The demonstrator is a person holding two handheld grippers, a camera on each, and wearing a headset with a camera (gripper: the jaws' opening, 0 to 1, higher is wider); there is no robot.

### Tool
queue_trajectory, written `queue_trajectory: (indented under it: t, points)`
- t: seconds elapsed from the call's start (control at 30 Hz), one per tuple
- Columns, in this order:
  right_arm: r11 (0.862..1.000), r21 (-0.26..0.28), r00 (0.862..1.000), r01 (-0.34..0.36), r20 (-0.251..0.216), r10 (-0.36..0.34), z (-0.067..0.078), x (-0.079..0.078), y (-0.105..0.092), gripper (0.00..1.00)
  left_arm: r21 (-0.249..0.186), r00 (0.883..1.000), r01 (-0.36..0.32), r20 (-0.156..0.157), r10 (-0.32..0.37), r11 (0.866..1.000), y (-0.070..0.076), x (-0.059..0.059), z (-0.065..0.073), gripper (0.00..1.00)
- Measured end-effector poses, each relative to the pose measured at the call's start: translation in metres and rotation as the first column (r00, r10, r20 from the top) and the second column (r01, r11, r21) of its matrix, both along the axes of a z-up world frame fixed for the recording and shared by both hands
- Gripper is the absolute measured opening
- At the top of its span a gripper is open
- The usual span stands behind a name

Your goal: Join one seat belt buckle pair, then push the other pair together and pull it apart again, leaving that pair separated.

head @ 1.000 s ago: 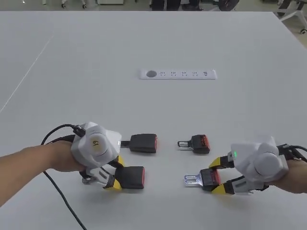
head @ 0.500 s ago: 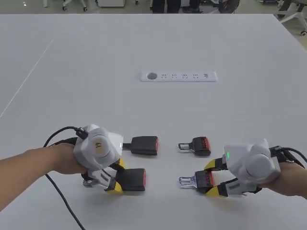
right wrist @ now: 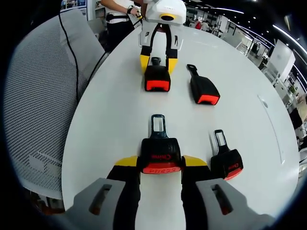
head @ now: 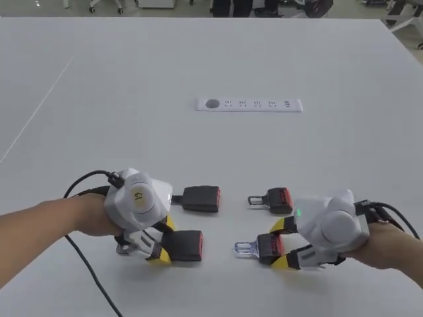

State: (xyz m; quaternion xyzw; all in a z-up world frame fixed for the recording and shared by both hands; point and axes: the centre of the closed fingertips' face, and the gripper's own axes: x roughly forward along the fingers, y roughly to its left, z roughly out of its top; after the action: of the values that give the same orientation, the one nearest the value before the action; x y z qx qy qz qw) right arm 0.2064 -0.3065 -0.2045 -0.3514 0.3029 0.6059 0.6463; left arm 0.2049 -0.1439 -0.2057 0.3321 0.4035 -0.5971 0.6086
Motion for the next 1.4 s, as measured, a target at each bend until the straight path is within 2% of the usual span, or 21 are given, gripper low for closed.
queue_trajectory:
  t: [0.63,1.4]
  points:
    - [1.0,0.004,1.0,-0.003,-0.002,0.003,0.003,0.0,0.024,0.31,-0.003,1.0,-0.005,-0.006,0.005,1.0,0.003,0.003,-0.004,0.31]
    - [1.0,0.01,1.0,-0.013,-0.011,0.013,0.005,0.0,0.048,0.31,0.001,1.0,0.011,-0.008,-0.011,1.0,0.001,0.001,-0.001,0.31]
